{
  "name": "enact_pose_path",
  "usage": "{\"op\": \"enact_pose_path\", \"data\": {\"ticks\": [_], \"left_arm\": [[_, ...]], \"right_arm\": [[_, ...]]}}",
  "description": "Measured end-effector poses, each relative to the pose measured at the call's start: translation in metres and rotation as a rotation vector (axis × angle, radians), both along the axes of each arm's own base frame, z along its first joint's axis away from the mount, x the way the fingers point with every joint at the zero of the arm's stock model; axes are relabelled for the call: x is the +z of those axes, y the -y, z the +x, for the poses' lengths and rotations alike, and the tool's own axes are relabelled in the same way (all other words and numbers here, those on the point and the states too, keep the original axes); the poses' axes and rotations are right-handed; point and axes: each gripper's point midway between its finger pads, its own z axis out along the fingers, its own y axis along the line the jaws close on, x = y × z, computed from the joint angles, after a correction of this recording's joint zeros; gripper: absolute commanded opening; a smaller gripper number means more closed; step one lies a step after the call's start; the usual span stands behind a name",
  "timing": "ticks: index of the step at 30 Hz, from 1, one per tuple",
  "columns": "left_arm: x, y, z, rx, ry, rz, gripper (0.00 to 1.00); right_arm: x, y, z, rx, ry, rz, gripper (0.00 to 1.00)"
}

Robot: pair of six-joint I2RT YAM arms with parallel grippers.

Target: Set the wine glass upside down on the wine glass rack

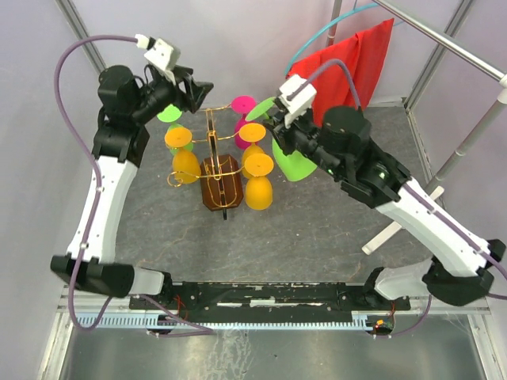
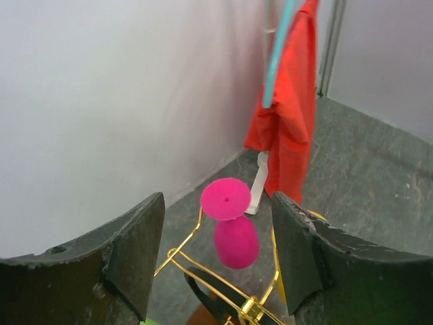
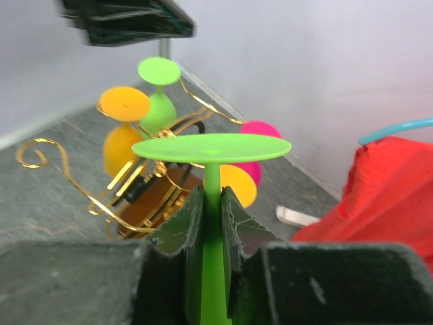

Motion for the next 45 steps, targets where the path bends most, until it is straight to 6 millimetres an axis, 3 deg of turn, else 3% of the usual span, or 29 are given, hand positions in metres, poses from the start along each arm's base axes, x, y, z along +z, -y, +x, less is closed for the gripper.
{"op": "enact_pose_path", "data": {"ticks": [4, 6, 8, 14, 19, 25, 28, 37, 45], "left_arm": [[-0.022, -0.033, 0.053, 0.088, -0.141, -0.114, 0.71], [-0.038, -0.061, 0.074, 0.165, -0.201, -0.158, 0.73], [-0.044, -0.081, 0.082, 0.225, -0.224, -0.179, 0.74], [-0.032, -0.106, 0.073, 0.298, -0.187, -0.198, 0.75], [-0.028, -0.117, 0.061, 0.337, -0.165, -0.204, 0.75], [-0.036, -0.122, 0.062, 0.352, -0.177, -0.205, 0.75], [-0.044, -0.122, 0.064, 0.353, -0.190, -0.212, 0.75], [-0.062, -0.120, 0.061, 0.351, -0.225, -0.254, 0.75], [-0.047, -0.120, 0.051, 0.354, -0.184, -0.258, 0.75]], "right_arm": [[0.003, 0.001, -0.022, 0.085, 0.021, 0.133, 0.01], [-0.005, -0.008, -0.031, 0.140, 0.024, 0.193, 0.01], [-0.020, -0.024, -0.037, 0.192, 0.027, 0.237, 0.01], [-0.071, -0.081, -0.056, 0.326, 0.027, 0.312, 0.01], [-0.077, -0.114, -0.070, 0.391, 0.061, 0.400, 0.01], [-0.063, -0.124, -0.090, 0.406, 0.120, 0.524, 0.01], [-0.068, -0.127, -0.096, 0.381, 0.134, 0.565, 0.01], [-0.142, -0.157, -0.091, 0.237, 0.161, 0.506, 0.01], [-0.170, -0.179, -0.082, 0.157, 0.237, 0.451, 0.01]]}}
